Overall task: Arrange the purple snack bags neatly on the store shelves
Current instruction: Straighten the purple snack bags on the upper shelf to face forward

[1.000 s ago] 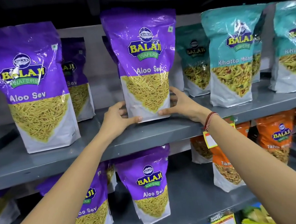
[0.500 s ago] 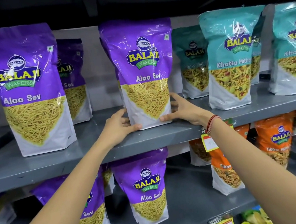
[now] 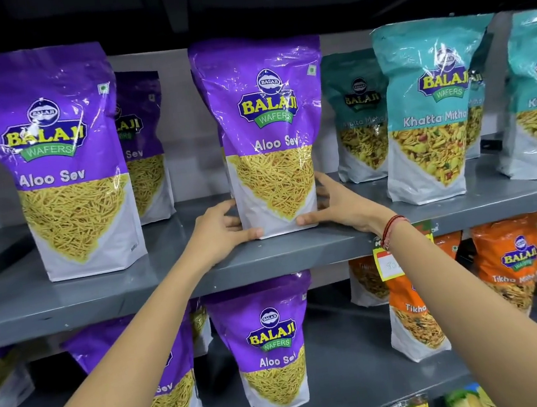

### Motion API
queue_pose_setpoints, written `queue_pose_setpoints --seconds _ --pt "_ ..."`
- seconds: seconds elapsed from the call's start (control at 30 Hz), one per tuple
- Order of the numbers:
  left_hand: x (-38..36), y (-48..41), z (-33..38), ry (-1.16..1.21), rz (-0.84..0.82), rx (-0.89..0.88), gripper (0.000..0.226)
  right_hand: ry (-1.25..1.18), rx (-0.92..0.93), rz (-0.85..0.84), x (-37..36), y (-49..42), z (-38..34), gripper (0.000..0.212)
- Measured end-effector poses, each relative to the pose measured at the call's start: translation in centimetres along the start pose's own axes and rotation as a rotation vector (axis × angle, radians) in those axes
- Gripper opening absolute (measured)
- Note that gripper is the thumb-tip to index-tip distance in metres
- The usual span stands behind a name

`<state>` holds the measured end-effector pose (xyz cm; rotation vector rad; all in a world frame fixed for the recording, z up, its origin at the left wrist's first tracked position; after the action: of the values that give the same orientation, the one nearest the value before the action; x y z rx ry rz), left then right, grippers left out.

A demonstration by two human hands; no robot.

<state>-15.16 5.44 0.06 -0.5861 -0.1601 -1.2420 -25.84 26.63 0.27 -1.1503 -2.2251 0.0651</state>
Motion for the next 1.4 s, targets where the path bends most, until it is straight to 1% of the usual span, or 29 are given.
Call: queue_pose_setpoints --seconds 0.13,0.2,0.23,0.27,0.3,0.33,0.4,0.43,0.47,0.5,0.53,0.57,0.67,0.7,0.77,0.83,0.9,0.97,1.0,1.03,1.07,1.13,1.2,1.27,1.33,1.37,1.4 --pt "0.3 0.1 -0.1 -0.02 -0.011 0.004 0.089 0.057 0.012 -0.011 -0.1 -0.2 0.0 0.096" --pt "0.4 0.4 0.1 -0.031 -0.033 0.007 0.089 0.059 0.006 0.005 -0.1 -0.1 -0.1 0.105" --pt "0.5 0.7 0.4 -0.038 -0.034 0.004 0.088 0.019 0.001 0.037 -0.1 -0.1 -0.2 0.112" --pt "0.8 1.1 0.7 -0.051 -0.019 -0.005 0.087 -0.048 -0.001 0.107 0.0 0.1 -0.4 0.117" --pt "1.2 1.6 1.0 -0.066 0.013 -0.024 0.085 -0.123 0.011 0.213 0.1 0.3 -0.9 0.116" --pt "1.8 2.1 1.4 -0.072 0.054 -0.054 0.082 -0.196 0.04 0.357 0.2 0.7 -1.5 0.107" --pt "3.7 3.5 2.2 -0.023 0.149 -0.142 0.071 -0.287 0.144 0.665 0.1 1.6 -3.1 0.078" --pt "4.9 4.2 2.5 0.01 0.206 -0.187 0.063 -0.305 0.21 0.775 -0.4 2.2 -4.4 0.064" --pt "6.3 5.0 2.8 0.034 0.274 -0.231 0.056 -0.315 0.267 0.841 -1.2 2.6 -5.7 0.051" --pt "7.8 5.8 3.0 0.049 0.345 -0.267 0.05 -0.324 0.32 0.863 -2.3 2.9 -7.3 0.04" --pt "9.4 6.6 3.1 0.068 0.411 -0.3 0.044 -0.321 0.356 0.854 -3.5 3.0 -8.8 0.032" --pt "11.0 7.4 3.1 0.09 0.476 -0.325 0.039 -0.312 0.379 0.81 -5.0 2.8 -10.4 0.029" --pt "15.4 9.3 1.6 0.106 0.689 -0.329 0.028 -0.231 0.424 0.58 -10.4 1.1 -13.6 0.032" --pt "16.7 9.8 0.7 0.099 0.753 -0.305 0.03 -0.179 0.426 0.497 -12.2 0.3 -14.2 0.036" --pt "18.8 10.4 -1.2 0.055 0.811 -0.238 0.045 -0.072 0.374 0.317 -15.9 -1.5 -14.5 0.05" --pt "19.8 10.2 -2.8 0.017 0.753 -0.131 0.068 0.033 0.282 0.154 -18.6 -2.9 -14.1 0.069" --pt "20.9 9.6 -4.6 0.058 0.621 0.003 0.085 0.096 0.232 0.049 -20.8 -3.8 -13.9 0.085" --pt "22.2 8.9 -6.2 0.052 0.46 0.144 0.1 0.101 0.208 -0.009 -22.3 -4.5 -13.9 0.094" --pt "22.7 8.5 -6.8 0.011 0.378 0.206 0.109 0.096 0.189 -0.021 -22.6 -4.7 -13.8 0.096" --pt "23.1 8.3 -7.0 -0.025 0.303 0.252 0.114 0.09 0.166 -0.027 -23.1 -5.1 -13.8 0.097" --pt "23.4 8.0 -7.2 -0.04 0.239 0.276 0.111 0.087 0.142 -0.027 -23.5 -5.4 -13.9 0.096" --pt "23.5 7.6 -7.1 -0.039 0.144 0.262 0.093 0.094 0.1 -0.006 -23.9 -5.8 -14.0 0.093" --pt "23.2 7.3 -6.9 -0.018 0.105 0.227 0.08 0.096 0.074 0.028 -24.1 -6.0 -14.0 0.088" --pt "23.1 7.3 -7.2 0.018 0.112 0.186 0.07 0.088 0.064 0.049 -23.9 -6.0 -14.0 0.082" --pt "23.2 7.2 -7.7 0.06 0.131 0.157 0.075 0.088 0.047 0.07 -23.4 -6.0 -13.8 0.079" --pt "23.2 7.2 -7.7 0.069 0.131 0.144 0.077 0.091 0.04 0.08 -23.2 -6.0 -13.7 0.081" --pt "23.2 7.1 -7.8 0.078 0.127 0.128 0.075 0.098 0.03 0.09 -22.9 -6.0 -13.6 0.089"
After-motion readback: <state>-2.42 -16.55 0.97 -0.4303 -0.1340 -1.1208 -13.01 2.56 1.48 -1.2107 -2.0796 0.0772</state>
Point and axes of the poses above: each hand's wrist, its own y-axis away from the middle knuckle, its own x-axis out of the back of the hand, z = x × y, the point moved 2 cm from there along -y, towards the middle knuckle, and after that the axes turned 6 degrees about y, right-handed, at the moved point
